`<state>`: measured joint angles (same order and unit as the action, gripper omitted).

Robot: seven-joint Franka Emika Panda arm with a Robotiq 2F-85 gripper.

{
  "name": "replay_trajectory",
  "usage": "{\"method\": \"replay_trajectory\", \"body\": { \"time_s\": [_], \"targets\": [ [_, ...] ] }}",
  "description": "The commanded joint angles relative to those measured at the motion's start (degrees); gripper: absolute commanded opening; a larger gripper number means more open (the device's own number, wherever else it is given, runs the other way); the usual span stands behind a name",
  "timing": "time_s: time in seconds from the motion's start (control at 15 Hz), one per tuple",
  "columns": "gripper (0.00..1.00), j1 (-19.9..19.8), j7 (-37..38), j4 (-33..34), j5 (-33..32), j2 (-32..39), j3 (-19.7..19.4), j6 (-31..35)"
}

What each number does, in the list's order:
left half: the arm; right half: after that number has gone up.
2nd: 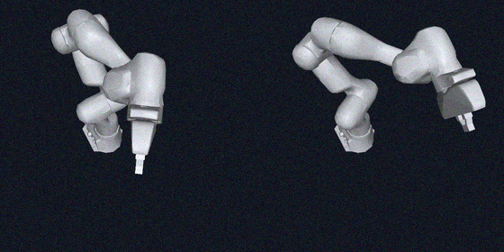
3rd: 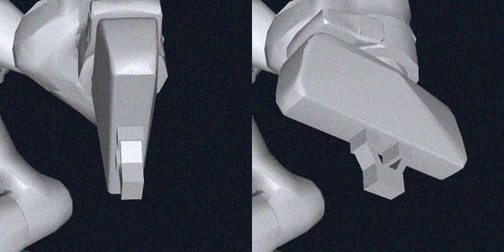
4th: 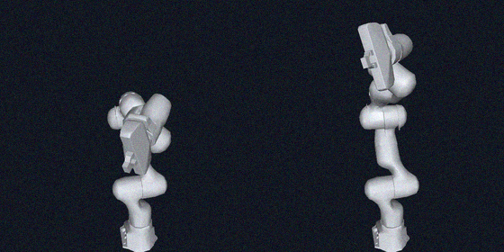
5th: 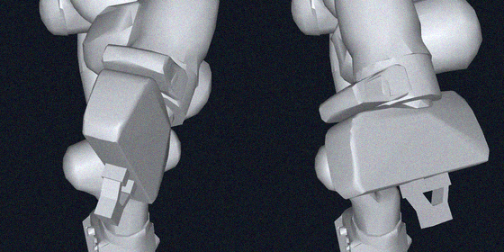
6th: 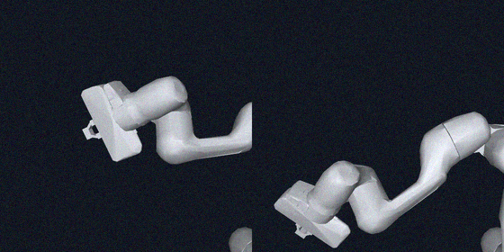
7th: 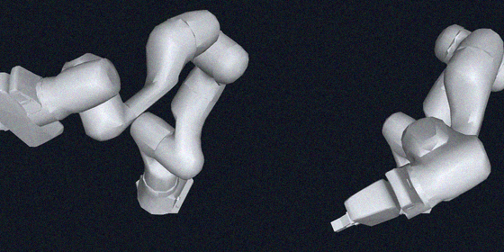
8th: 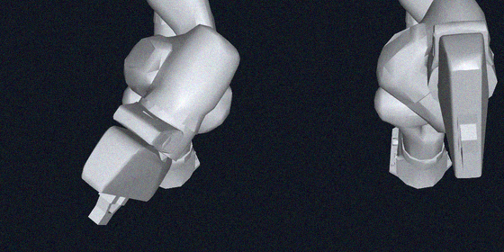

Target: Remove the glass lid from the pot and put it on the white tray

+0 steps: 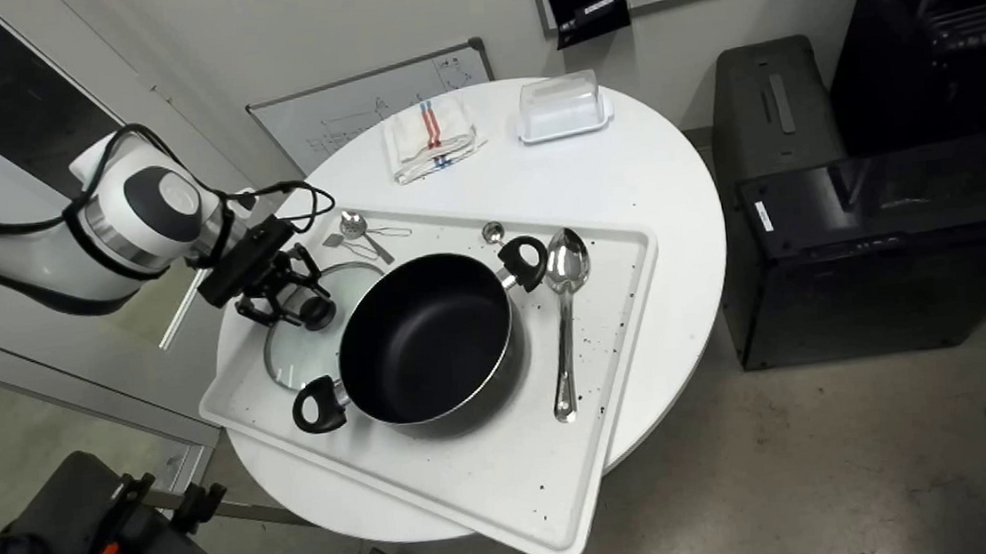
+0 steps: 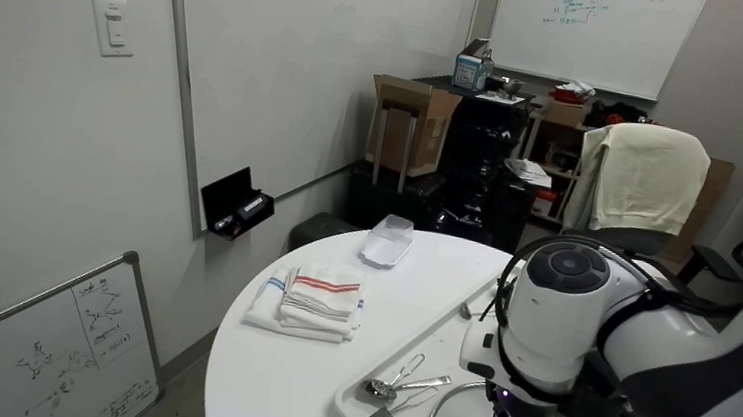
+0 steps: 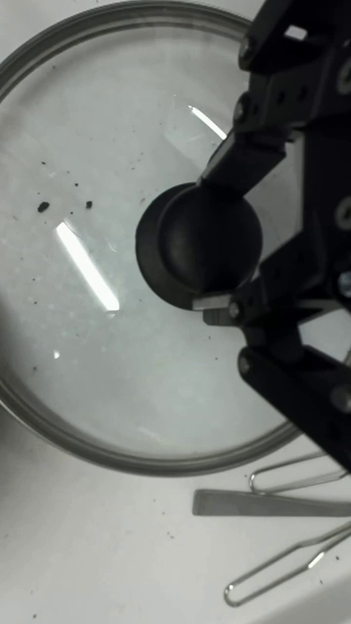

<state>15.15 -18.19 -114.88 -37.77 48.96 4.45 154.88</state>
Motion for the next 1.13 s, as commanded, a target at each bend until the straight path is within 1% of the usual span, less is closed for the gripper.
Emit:
{"method": "replay_trajectory", "body": {
  "time_s": [0.0,0.13,0.2,0.4,0.47,0.6,0.8,1.07],
  "targets": [
    [0.26,-1.0,-0.6,0.8,0.9,0.7,0.9,0.7],
    [0.26,-1.4,-0.8,0.2,1.1,0.2,1.1,0.8],
    [0.70,-1.6,-1.0,-0.1,1.1,-0.1,1.2,0.7],
    [0.90,-2.5,-1.6,-1.8,1.0,-1.5,1.7,1.0],
    [0.98,-2.8,-1.9,-2.7,0.8,-2.3,1.8,0.7],
    [1.00,-3.7,-3.1,-4.9,0.4,-4.1,2.1,1.0],
    [1.00,-5.7,-6.2,-9.2,0.0,-7.9,3.1,1.3],
    [1.00,-10.5,-12.8,-16.3,0.6,-14.7,5.6,1.8]
  ]
}}
